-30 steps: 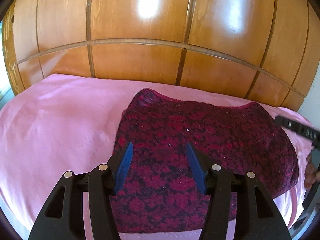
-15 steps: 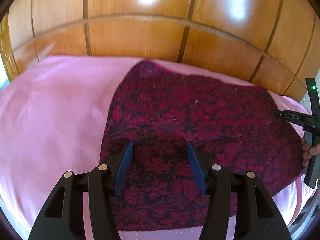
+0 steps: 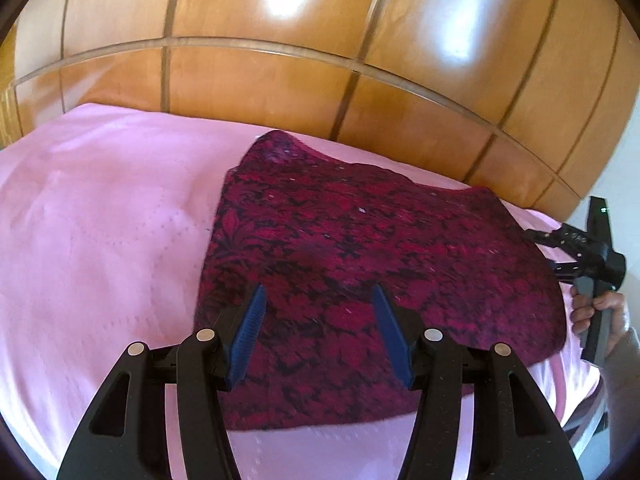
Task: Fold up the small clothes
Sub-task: 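Grasp the sweater edge with the right gripper and fold it over the stack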
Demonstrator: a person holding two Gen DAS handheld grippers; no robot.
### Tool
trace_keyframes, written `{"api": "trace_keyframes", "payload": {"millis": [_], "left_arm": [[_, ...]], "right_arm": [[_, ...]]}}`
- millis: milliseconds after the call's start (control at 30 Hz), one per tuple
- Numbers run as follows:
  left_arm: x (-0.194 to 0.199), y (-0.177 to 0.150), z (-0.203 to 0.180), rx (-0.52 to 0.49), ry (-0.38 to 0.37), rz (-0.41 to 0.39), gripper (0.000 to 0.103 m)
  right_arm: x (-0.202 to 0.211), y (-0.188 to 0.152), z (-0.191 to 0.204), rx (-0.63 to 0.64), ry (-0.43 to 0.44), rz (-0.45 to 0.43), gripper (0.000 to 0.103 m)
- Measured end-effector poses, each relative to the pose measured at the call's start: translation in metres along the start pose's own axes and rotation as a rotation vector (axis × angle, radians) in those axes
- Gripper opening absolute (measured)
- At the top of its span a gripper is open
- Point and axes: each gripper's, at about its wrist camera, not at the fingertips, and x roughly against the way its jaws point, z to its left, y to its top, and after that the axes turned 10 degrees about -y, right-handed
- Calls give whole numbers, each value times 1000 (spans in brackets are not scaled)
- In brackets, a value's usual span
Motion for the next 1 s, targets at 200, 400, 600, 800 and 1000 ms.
{"api": "trace_keyframes", "payload": {"millis": [200, 400, 600, 800, 1000], "left_arm": [[-18, -10, -8, -38, 24, 80, 55], [-28, -10, -14, -61, 56, 98, 56], [-16, -6, -7, -14, 13, 53, 56], [-25, -10, -11, -45, -2, 80, 56], [-22, -5, -9, -13, -16, 55, 56]], "right_arm": [[-3, -38, -15, -35, 104, 65, 78], [5, -77, -14, -17, 201, 111, 81], [14, -96, -13, 0, 202, 107, 78], [15, -90, 16, 98, 117, 81, 58], [4, -93, 26, 124, 91, 103, 75]]}}
